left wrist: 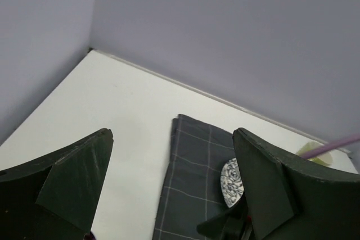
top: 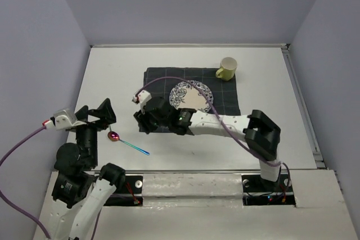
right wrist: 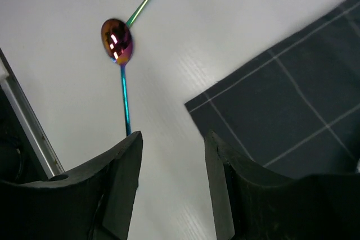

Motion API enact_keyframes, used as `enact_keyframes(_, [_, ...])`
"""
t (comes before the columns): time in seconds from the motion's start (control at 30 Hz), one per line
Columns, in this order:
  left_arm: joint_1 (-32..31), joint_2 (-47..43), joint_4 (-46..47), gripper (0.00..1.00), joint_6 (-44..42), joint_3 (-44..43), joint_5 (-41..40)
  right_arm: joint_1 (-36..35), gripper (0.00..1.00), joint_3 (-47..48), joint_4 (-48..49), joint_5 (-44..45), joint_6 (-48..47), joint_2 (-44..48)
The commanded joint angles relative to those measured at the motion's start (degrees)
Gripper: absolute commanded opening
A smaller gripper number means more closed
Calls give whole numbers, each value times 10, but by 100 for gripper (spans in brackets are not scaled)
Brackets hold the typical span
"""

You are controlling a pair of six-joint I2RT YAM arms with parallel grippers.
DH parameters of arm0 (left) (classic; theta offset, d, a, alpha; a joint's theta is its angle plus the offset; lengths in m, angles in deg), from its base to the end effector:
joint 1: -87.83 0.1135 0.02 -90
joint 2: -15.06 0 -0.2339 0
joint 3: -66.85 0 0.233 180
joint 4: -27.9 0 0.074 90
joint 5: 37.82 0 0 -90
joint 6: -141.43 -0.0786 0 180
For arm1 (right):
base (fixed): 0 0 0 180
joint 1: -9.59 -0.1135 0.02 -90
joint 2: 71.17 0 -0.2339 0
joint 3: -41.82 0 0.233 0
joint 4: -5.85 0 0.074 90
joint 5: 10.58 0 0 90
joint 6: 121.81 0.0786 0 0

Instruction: Set the dinner table for one person

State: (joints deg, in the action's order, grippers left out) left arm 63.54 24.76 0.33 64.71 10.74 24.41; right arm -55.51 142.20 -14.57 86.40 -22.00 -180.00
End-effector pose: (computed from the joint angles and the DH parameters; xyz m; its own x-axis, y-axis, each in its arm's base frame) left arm 0.0934 -0.0020 0.3680 0.2952 -0.3562 -0.8866 0.0307 0.9310 -0.3638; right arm 0.2020 0.4124 0.2272 -0.3461 -0.3439 -0.8729 -0.8084 0.5815 0.0914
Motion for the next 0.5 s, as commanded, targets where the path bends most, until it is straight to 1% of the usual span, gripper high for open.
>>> enact_keyframes(0.0, [2, 18, -12, 99, 17, 3, -128, -28, 55, 63, 80, -21, -52, -41])
enact_keyframes(0.03, [2, 22, -13, 99, 17, 2, -132, -35, 56, 74, 79, -31, -56, -71])
enact_keyframes(0.07, [3, 24, -13, 99, 17, 2, -135, -35, 61, 85, 75, -61, -60, -87])
enact_keyframes(0.13, [3, 30, -13, 99, 13, 6, -149, -42, 63, 125, 67, -65, -77, -117])
enact_keyframes(0.17, [4, 30, -13, 99, 12, 7, -152, -51, 66, 140, 57, -65, -87, -147])
enact_keyframes(0.23, [5, 26, -9, 99, 9, 11, -154, -58, 66, 188, 32, -65, -118, -177])
enact_keyframes(0.27, [9, 25, -6, 99, 8, 12, -153, -58, 66, 199, 27, -64, -123, -200])
enact_keyframes(0.47, [37, 26, 10, 99, -4, 19, -115, -63, 65, 244, 20, -65, -141, -256])
